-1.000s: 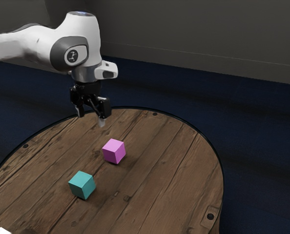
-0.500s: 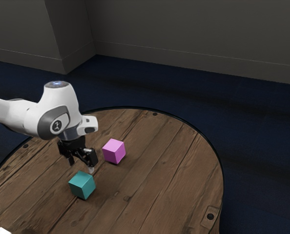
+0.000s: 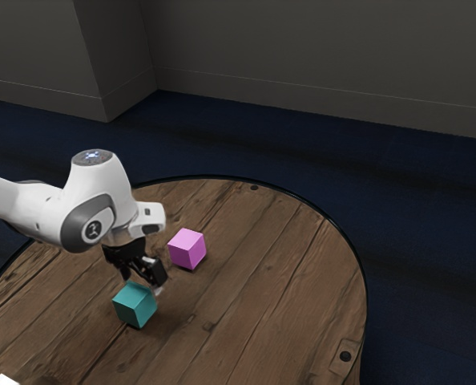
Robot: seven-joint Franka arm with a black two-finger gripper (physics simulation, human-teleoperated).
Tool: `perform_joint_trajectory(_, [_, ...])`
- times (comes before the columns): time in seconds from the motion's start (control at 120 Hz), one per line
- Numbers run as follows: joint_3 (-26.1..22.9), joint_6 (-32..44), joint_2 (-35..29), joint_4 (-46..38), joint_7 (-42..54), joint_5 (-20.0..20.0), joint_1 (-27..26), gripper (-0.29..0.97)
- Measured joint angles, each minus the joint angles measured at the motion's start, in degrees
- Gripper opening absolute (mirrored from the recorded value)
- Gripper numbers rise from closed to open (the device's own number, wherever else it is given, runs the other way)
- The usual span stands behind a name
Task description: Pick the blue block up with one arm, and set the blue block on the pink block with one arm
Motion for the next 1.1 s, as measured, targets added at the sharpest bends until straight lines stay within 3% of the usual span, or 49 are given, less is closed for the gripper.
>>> perform_joint_trajectory(0.308, [0.2,0.7,-0.3,-3.4,0.4,0.0,0.4,0.68])
perform_joint_trajectory(0.642, [0.6,0.9,5.5,-0.4,0.7,0.5,1.9,0.68])
perform_joint_trajectory(0.883, [0.6,1.0,6.2,-0.1,0.9,0.6,1.4,0.68])
perform_joint_trajectory(1.1, [0.6,1.0,6.0,-0.1,1.0,0.6,1.5,0.43])
